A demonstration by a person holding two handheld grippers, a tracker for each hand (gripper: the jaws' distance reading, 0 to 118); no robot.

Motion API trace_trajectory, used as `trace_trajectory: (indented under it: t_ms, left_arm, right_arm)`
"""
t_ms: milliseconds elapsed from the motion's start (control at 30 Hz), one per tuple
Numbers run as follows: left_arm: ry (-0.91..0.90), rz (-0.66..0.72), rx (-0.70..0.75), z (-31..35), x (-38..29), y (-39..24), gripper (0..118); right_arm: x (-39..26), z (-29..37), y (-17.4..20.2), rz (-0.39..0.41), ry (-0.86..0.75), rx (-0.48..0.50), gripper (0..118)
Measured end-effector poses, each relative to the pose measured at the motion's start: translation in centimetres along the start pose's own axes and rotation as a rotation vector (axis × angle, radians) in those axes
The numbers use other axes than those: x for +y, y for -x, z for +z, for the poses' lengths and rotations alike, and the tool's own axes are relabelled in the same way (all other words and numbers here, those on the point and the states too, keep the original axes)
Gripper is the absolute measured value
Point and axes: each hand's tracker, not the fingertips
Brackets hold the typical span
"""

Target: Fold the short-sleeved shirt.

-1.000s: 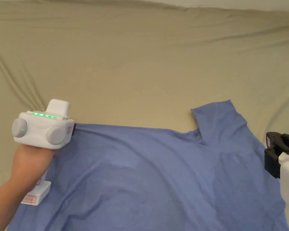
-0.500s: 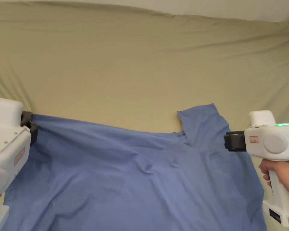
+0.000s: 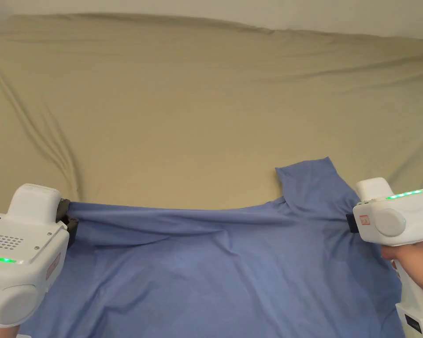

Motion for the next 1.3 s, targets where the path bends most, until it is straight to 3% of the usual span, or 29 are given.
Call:
trace_trajectory:
  t_ms: [333, 833, 1100, 1300]
  left_arm:
    - [-0.211, 0.035, 0.088, 9.0, 6.2, 4.5, 0]
    - [-0.599, 0.127, 0.21, 26.5, 13.5, 10.2, 0]
    - [-0.713, 0.173, 0.24, 33.2, 17.5, 12.1, 0]
    - [-0.787, 0.159, 0.278, 34.2, 21.3, 14.7, 0]
  right_arm:
    - [0.5, 18.4, -5.6, -0.129, -0.361, -0.004, 3]
    - [-2.4, 41.8, -6.4, -0.199, -0.867, -0.11, 3]
    - [-0.8, 50.6, -6.6, -0.165, -1.052, -0.195, 3]
    - [1.2, 54.9, -6.8, -0.104, -1.15, -0.296, 3]
